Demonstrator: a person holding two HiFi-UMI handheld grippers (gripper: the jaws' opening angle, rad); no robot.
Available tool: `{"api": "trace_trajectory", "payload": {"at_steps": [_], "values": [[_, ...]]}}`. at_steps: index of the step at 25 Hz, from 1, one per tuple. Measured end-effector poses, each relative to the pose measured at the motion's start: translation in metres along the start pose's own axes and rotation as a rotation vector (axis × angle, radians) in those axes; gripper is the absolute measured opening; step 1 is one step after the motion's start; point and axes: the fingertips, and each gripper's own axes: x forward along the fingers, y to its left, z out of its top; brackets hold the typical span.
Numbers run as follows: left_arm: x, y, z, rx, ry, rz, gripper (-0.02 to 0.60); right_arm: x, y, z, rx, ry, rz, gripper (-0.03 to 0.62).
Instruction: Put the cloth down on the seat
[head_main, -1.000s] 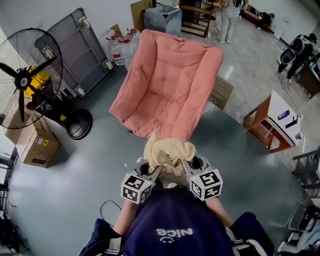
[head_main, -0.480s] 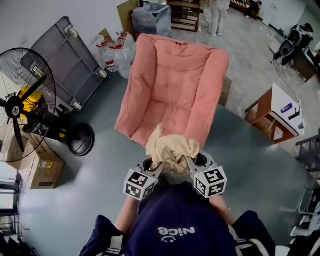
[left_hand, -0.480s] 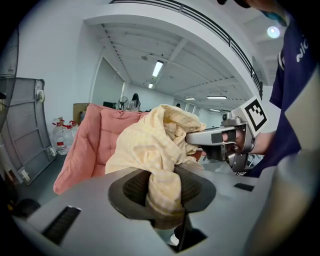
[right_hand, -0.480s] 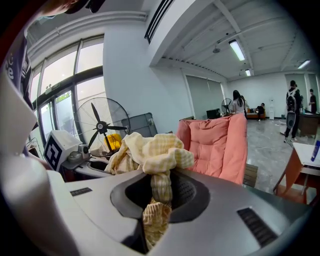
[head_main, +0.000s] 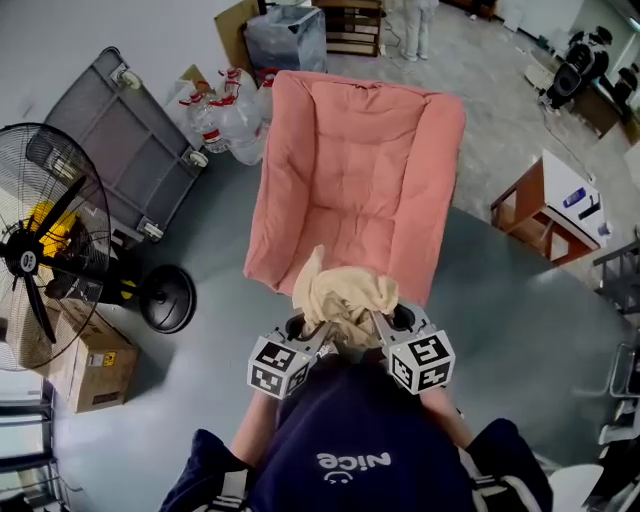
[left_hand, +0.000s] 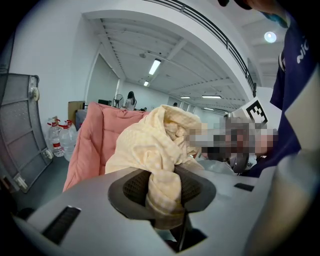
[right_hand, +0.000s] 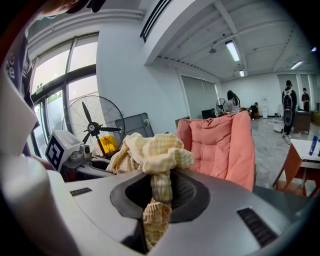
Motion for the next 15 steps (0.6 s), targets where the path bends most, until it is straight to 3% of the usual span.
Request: {"api": "trace_trajectory", "payload": {"at_steps": [6,10,15], "values": [[0.005,0.013,-0.001,-0.012,0.004,-0.021,0.13,0.013,-0.003,-0.002,0.044,0.006,-0.005,0.077],[0.016,0.023,-0.001,-0.024,0.014,-0.018,0.13,0.026,-0.011,0.001,-0.033,0.038,-0.038,0.078],[0.034,0.043,0.01,-0.052,0.016,0.0,0.13,0.053,-0.027,0.011,-0.022,0.051,-0.002,0.077]]}}
